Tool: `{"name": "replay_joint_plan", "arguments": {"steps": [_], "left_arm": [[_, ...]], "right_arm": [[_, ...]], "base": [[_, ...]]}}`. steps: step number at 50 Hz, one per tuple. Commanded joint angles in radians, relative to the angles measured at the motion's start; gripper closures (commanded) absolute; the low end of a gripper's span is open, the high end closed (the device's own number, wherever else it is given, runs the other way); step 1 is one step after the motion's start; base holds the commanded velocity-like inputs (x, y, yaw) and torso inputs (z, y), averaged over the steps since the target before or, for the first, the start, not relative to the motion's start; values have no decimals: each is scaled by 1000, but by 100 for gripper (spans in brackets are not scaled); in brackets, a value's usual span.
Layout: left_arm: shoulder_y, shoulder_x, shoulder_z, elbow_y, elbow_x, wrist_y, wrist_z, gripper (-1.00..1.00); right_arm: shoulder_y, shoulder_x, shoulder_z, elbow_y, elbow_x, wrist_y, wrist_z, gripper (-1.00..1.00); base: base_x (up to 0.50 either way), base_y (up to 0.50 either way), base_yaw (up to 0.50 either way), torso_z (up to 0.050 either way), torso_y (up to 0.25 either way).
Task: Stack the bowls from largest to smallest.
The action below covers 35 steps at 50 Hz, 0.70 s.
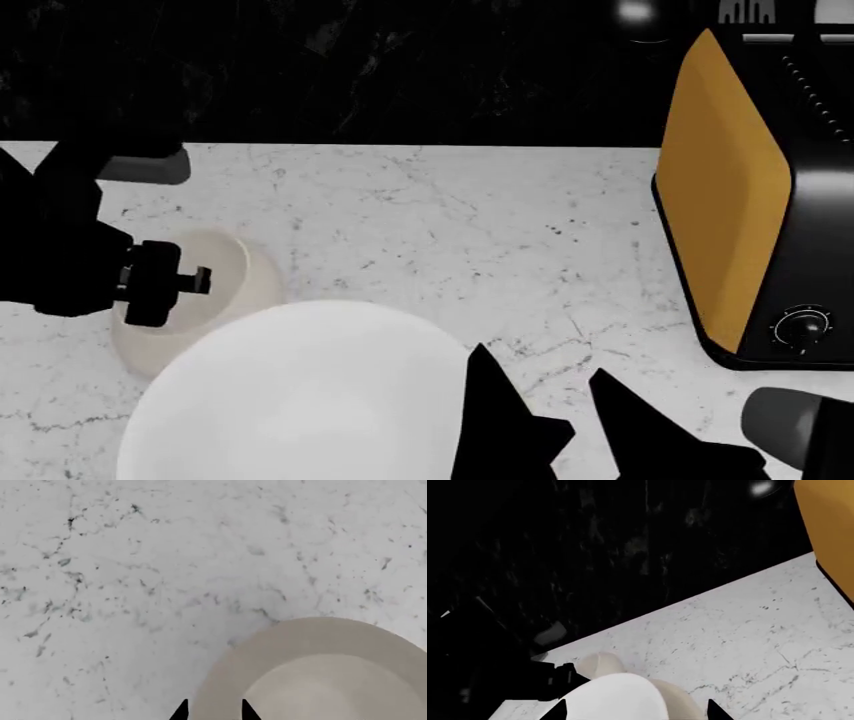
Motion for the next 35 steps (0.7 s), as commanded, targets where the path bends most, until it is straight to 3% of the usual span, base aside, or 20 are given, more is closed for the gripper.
{"name": "replay_joint_plan", "arguments": {"steps": [1,14,18,21,24,28,35], "left_arm": [[-33,4,-85,63,24,-40,-26,100],[-104,-137,-217,354,-45,-183,-227,100],[-43,-205,-276,729,-137,-390,-327,100],[-59,-274,-218,836,-430,-436,-517,100],[-129,-376,-56,955,-831,-436,-763,100],[-231,-424,27,995,-1290,-428,-1027,100],[-207,-456,145,1150,-1651,-338,-1212,100]], "right_arm": [[-5,-24,17,-5,-24,-10,-21,-100],[-17,-36,8,-5,-42,-12,-37,-100],[-36,-45,42,-25,-71,-26,-57,-100],[-29,-15,69,-84,-95,-22,-45,-100],[-32,49,99,-153,-114,4,-28,-100],[-19,107,113,-206,-127,29,-10,-100],[-32,217,216,-220,40,-56,62,-100]], "base": [[0,0,0,0,0],[0,0,0,0,0],[0,0,0,0,0],[0,0,0,0,0],[0,0,0,0,0],[0,0,0,0,0],[0,0,0,0,0]]}}
